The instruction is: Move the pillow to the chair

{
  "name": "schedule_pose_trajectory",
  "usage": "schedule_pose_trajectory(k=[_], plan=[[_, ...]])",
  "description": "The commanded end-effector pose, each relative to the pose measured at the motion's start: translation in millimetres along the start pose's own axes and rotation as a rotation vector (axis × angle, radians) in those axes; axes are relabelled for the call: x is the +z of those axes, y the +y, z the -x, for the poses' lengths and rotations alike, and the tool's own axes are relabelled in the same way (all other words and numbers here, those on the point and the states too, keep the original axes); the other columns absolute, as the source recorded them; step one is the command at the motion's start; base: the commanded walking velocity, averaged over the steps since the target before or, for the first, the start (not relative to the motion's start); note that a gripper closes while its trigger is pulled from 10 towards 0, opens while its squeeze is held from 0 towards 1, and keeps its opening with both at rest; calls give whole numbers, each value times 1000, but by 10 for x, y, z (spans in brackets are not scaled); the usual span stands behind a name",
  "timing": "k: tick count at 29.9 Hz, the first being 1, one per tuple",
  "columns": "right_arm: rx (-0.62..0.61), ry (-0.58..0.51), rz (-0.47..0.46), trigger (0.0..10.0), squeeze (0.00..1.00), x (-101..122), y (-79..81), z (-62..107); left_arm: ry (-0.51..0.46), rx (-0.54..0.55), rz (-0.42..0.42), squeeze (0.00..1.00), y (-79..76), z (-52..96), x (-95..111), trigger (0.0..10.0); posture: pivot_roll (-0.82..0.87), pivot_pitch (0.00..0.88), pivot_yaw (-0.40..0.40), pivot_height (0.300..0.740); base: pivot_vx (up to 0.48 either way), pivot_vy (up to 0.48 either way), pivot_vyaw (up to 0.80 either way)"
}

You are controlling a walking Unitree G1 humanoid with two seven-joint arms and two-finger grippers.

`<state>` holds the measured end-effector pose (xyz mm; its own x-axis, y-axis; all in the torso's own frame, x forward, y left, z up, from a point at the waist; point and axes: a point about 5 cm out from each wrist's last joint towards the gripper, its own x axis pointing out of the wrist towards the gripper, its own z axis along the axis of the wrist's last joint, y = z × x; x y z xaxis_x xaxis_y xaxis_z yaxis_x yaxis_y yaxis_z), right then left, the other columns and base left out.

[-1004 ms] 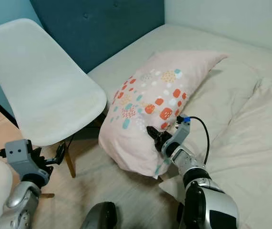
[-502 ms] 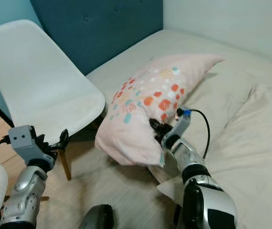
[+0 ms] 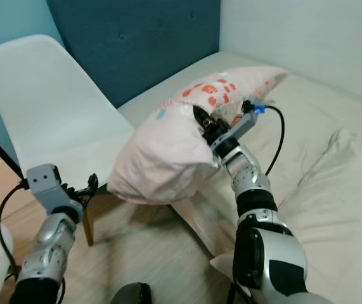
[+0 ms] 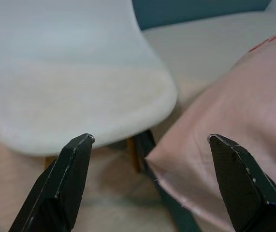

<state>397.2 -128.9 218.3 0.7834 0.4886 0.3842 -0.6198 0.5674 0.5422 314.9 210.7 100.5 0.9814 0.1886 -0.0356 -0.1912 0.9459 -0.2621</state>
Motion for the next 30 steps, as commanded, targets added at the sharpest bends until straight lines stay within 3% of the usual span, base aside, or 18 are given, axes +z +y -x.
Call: schedule_pose_trajectory(k=[1,15,20,22,23,24,26,27,30], plan=[[151,-119,51,0,0,350,308,-211,-18,4,-6,0,-15,-11,4,10000,153,0,16,656,0,0,0],[191,-159,79,0,0,435,469,-249,20,-17,-25,0,-95,-59,-140,10000,152,0,21,701,0,0,0],[207,-97,75,0,0,248,535,-274,70,1,-40,0,-24,-31,-282,10000,147,0,23,716,0,0,0],[223,-2,84,0,0,-36,599,-265,94,26,-25,0,61,6,-360,10000,146,0,20,726,0,0,0],[223,-2,84,0,0,-36,599,-265,94,26,-25,0,61,6,-360,10000,146,0,20,726,0,0,0],[235,60,96,1725,0,-219,637,-241,91,27,-22,0,91,29,-375,10000,150,0,18,730,0,0,0],[243,97,102,1725,0,-329,664,-222,86,26,-22,0,105,43,-380,10000,150,0,17,734,0,0,0],[260,134,112,10000,0,-445,697,-186,78,21,-26,0,115,58,-379,10000,157,0,15,734,386,0,0],[284,164,116,10000,0,-579,743,-128,63,17,-32,0,123,82,-378,10000,163,0,12,734,446,0,0]])
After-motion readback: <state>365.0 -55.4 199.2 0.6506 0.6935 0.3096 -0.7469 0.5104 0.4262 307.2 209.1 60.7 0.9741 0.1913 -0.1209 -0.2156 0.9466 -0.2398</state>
